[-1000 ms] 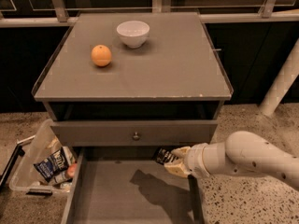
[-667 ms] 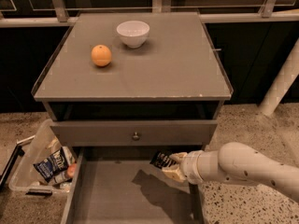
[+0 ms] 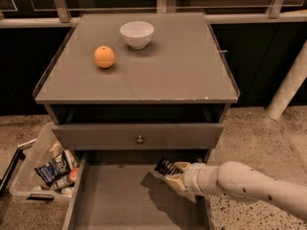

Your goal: Place rxbar chocolate into middle drawer

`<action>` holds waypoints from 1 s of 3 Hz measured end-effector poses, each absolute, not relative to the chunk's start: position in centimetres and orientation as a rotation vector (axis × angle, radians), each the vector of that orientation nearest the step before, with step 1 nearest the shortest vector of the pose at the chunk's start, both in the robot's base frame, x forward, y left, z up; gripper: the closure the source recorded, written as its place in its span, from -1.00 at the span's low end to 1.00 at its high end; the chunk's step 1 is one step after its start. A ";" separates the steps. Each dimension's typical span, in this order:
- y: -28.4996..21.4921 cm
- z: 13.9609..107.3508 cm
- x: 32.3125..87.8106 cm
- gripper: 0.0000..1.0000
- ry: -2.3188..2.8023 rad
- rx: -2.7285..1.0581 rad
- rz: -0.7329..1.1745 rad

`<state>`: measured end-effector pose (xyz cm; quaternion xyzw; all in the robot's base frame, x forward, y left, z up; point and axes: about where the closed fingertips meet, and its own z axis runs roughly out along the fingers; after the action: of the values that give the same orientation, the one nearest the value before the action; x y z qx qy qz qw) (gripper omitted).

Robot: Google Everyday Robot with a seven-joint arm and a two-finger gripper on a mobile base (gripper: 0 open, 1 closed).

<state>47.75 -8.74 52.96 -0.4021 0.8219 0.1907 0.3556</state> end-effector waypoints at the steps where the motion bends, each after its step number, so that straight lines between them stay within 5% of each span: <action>1: -8.7 53.0 47.8 1.00 2.123 -1.039 0.493; 3: -7.7 49.4 47.9 1.00 2.136 -1.062 0.463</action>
Offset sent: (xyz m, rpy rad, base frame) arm -0.0011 0.0020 -0.0072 -0.0383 -0.0183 -0.0091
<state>47.93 -7.66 49.38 -0.4096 0.8240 0.1784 0.3485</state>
